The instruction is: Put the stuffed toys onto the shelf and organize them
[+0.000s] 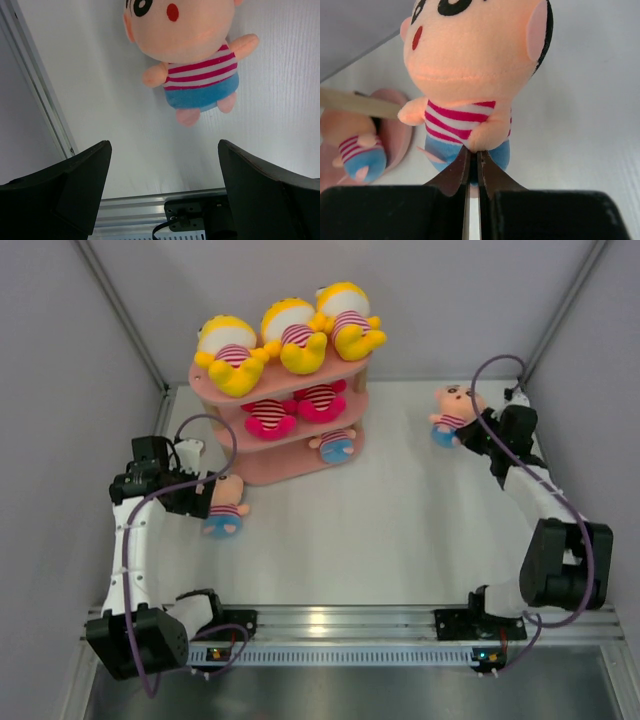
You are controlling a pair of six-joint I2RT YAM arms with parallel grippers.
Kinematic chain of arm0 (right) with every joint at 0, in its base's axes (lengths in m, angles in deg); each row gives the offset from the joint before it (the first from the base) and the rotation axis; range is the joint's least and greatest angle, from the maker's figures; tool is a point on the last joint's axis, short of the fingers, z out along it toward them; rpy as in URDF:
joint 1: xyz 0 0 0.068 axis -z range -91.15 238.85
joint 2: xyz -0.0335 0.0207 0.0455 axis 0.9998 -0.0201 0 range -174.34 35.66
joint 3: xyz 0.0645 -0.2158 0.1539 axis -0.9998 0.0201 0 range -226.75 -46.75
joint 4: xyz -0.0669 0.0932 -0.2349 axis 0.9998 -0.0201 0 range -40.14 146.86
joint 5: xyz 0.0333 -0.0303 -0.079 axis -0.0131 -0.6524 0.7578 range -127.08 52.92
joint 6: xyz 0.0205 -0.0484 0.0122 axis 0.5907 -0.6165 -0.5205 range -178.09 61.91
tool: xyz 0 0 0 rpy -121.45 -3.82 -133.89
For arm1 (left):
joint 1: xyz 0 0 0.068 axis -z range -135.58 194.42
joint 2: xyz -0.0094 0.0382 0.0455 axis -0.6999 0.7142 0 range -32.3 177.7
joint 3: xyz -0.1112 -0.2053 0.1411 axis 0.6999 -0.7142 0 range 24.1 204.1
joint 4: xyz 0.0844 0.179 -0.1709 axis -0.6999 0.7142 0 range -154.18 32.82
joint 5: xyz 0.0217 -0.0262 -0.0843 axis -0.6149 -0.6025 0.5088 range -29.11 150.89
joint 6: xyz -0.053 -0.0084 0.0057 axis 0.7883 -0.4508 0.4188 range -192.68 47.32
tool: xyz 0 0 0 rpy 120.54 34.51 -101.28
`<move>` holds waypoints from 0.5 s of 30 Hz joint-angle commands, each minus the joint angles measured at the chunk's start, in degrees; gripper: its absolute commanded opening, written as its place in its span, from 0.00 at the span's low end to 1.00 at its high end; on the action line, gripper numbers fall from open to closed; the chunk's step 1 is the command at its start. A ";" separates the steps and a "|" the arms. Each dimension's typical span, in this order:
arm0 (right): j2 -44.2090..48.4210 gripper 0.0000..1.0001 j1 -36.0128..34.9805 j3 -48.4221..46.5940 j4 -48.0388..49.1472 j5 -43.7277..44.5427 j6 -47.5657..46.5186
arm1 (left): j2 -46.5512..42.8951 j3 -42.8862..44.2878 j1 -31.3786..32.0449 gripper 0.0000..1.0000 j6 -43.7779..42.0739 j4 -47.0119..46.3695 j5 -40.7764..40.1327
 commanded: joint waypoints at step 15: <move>10.30 0.00 -45.64 0.23 -13.69 -5.24 -8.58 | -4.21 -2.98 0.13 0.94 -2.08 -0.40 3.96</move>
